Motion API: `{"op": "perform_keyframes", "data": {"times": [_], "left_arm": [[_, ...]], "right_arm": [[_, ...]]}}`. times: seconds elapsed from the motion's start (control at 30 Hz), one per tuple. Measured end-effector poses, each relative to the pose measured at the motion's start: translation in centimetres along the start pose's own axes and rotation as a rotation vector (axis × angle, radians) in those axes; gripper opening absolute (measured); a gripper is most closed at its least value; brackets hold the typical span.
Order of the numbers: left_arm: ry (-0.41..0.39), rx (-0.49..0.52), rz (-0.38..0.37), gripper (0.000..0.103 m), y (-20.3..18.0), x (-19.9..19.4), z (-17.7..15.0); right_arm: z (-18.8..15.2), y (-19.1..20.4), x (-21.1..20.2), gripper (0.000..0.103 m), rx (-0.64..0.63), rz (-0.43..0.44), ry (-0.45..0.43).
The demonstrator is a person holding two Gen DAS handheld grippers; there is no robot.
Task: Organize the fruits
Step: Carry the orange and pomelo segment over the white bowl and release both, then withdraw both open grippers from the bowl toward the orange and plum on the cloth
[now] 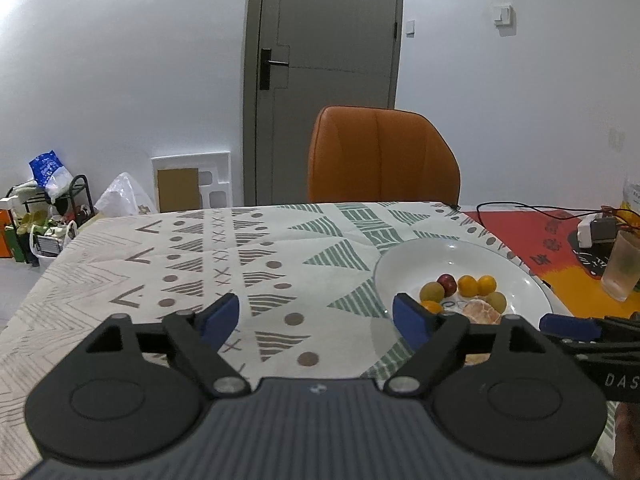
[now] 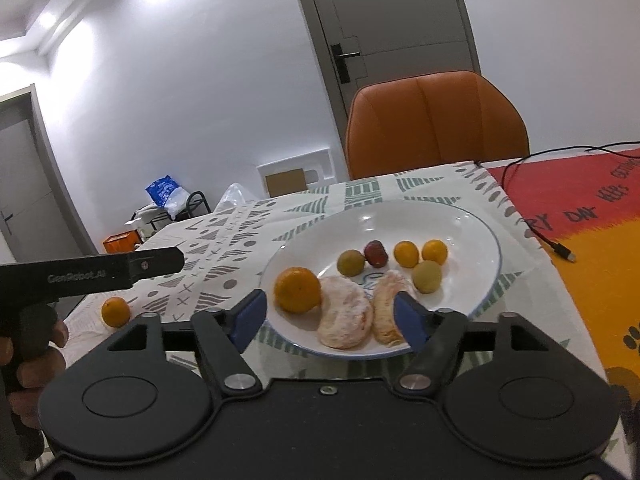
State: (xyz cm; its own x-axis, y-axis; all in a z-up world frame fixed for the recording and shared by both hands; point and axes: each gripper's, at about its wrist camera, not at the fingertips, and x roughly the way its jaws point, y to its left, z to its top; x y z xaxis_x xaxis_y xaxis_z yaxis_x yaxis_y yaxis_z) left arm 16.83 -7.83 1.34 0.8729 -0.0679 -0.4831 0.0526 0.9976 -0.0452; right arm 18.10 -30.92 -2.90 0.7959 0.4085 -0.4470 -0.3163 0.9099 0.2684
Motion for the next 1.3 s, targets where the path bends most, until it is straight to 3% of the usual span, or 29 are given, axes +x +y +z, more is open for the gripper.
{"op": "perform_keyframes", "data": {"times": [0.33,0.5,1.03,1.3], "left_arm": [[-0.016,-0.041,0.036,0.091,2.5,-2.1,-0.7],[-0.029,-0.059,0.065,0.093,3.9,-3.0,-0.9],[-0.028,-0.126,0.156,0.097,8.5,-4.7,-1.8],[-0.022,-0.163,0.166,0.097,10.5,-4.9,-2.4]], "right_arm": [[0.0,1.8,0.4,0.097,-0.008,0.019,-0.008],[-0.1,2.8,0.8,0.103,-0.01,0.04,-0.004],[-0.5,6.4,2.1,0.103,-0.047,0.107,0.031],[-0.6,8.2,2.9,0.103,-0.076,0.125,0.051]]}}
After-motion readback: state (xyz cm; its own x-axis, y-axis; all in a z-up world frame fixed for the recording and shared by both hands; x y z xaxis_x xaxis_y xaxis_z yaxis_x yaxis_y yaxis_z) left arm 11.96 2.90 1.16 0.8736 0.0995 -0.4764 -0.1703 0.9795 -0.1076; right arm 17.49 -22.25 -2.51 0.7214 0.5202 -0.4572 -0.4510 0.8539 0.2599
